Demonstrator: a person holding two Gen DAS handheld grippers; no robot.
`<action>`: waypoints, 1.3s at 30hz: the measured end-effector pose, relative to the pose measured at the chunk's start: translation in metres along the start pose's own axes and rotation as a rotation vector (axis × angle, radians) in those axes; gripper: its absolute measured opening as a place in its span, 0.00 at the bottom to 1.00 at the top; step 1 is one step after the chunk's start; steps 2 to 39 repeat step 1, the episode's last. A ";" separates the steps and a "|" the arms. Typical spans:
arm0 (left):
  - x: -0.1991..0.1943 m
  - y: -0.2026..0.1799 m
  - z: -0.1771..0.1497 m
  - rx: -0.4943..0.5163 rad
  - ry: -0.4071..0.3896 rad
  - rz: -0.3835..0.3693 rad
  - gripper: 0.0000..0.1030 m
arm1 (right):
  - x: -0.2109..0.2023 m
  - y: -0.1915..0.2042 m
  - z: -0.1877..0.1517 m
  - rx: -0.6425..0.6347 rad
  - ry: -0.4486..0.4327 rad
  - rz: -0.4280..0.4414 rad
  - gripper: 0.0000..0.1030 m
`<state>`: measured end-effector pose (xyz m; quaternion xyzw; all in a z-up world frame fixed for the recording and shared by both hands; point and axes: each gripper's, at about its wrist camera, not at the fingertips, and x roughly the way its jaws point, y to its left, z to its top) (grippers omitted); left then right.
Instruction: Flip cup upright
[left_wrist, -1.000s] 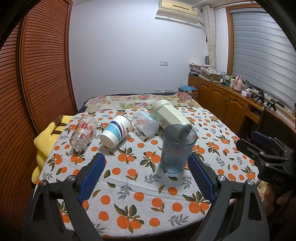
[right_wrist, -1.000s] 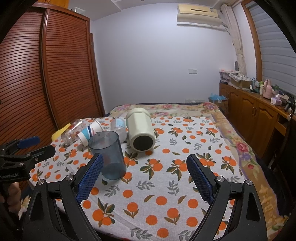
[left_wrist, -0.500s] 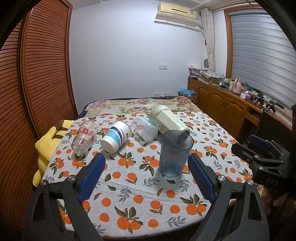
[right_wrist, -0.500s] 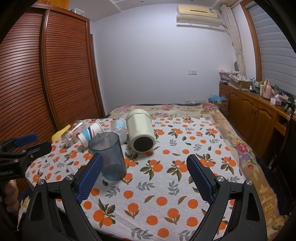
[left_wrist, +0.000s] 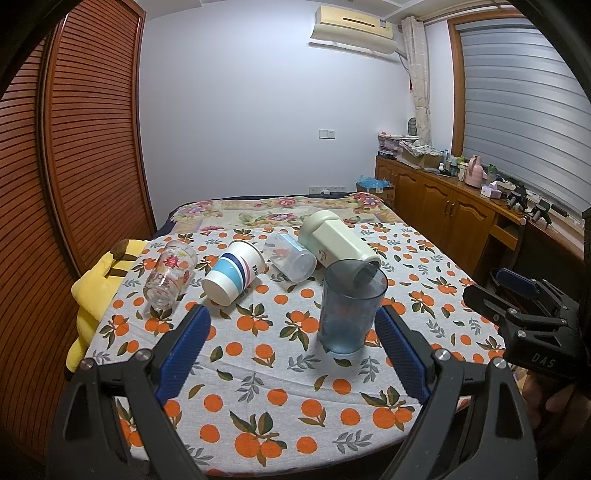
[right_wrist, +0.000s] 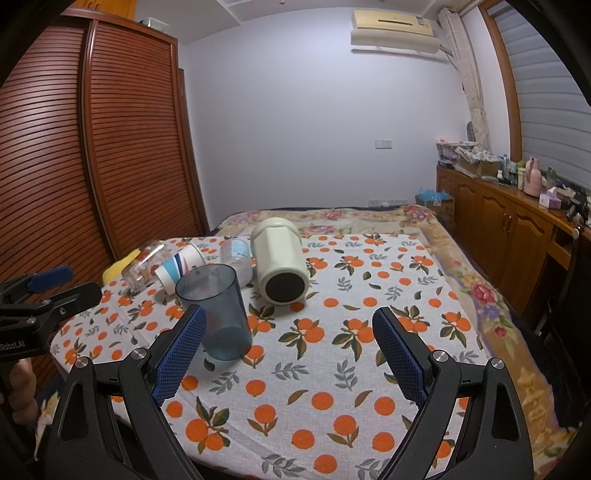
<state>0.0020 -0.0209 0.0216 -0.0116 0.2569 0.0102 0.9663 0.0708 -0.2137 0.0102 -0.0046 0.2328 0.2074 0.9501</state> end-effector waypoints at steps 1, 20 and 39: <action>0.000 0.000 0.000 0.001 -0.001 0.000 0.89 | 0.000 0.000 -0.001 0.001 -0.001 -0.001 0.90; 0.000 0.000 0.000 0.001 -0.001 0.000 0.89 | 0.000 0.000 -0.001 0.001 -0.001 -0.001 0.90; 0.000 0.000 0.000 0.001 -0.001 0.000 0.89 | 0.000 0.000 -0.001 0.001 -0.001 -0.001 0.90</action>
